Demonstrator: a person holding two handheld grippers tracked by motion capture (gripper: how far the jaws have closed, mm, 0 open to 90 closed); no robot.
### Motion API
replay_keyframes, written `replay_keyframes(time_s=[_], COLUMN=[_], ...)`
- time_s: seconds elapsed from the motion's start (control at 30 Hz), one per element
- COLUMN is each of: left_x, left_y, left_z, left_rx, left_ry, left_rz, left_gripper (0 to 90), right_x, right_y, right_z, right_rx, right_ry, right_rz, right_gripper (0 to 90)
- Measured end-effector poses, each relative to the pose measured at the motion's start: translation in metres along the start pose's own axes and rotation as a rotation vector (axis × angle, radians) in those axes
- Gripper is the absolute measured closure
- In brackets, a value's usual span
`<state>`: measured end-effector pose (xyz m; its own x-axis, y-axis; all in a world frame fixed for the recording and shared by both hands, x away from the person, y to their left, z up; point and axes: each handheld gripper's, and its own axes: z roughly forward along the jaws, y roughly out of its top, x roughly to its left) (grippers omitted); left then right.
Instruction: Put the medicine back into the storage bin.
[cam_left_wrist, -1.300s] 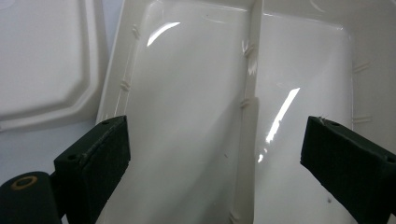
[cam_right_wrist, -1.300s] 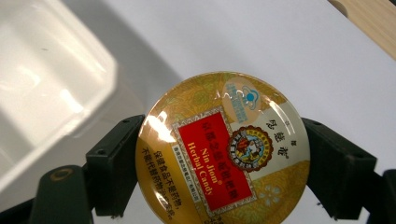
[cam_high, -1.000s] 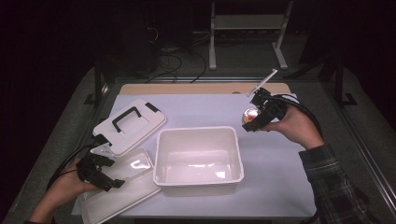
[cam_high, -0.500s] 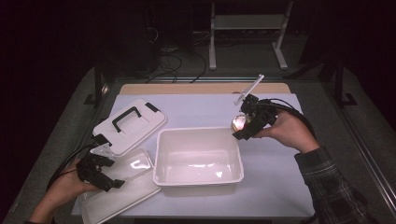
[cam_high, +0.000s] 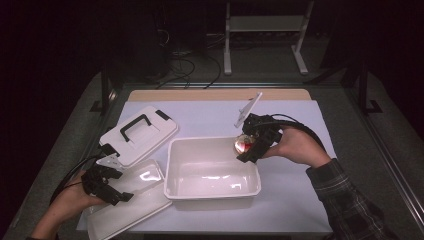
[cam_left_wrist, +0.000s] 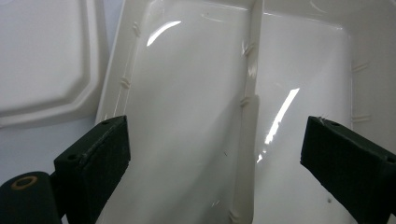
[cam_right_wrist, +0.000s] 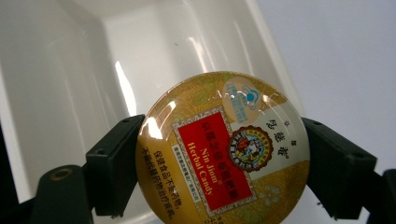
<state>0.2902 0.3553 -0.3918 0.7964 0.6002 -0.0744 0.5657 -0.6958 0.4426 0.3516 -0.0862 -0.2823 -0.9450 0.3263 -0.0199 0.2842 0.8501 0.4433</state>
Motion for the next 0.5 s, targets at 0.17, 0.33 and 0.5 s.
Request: replay_keyframes(time_s=[0.17, 0.33, 0.5], left_x=[0.0, 0.0, 0.0], left_y=[0.0, 0.0, 0.0], left_z=[0.0, 0.0, 0.001], left_rx=[-0.001, -0.004, -0.003], left_ry=[-0.004, -0.003, -0.005], left_rz=[0.0, -0.002, -0.004], left_gripper=[7.6, 7.6, 7.6], right_x=[0.008, 0.015, 0.016], right_y=[0.005, 0.007, 0.006], right_z=[0.009, 0.019, 0.032], right_rx=[0.013, 0.036, 0.068], right_ry=[0.034, 0.071, 0.091], right_rz=[-0.066, -0.122, -0.134], right_gripper=[19.7, 19.6, 19.6])
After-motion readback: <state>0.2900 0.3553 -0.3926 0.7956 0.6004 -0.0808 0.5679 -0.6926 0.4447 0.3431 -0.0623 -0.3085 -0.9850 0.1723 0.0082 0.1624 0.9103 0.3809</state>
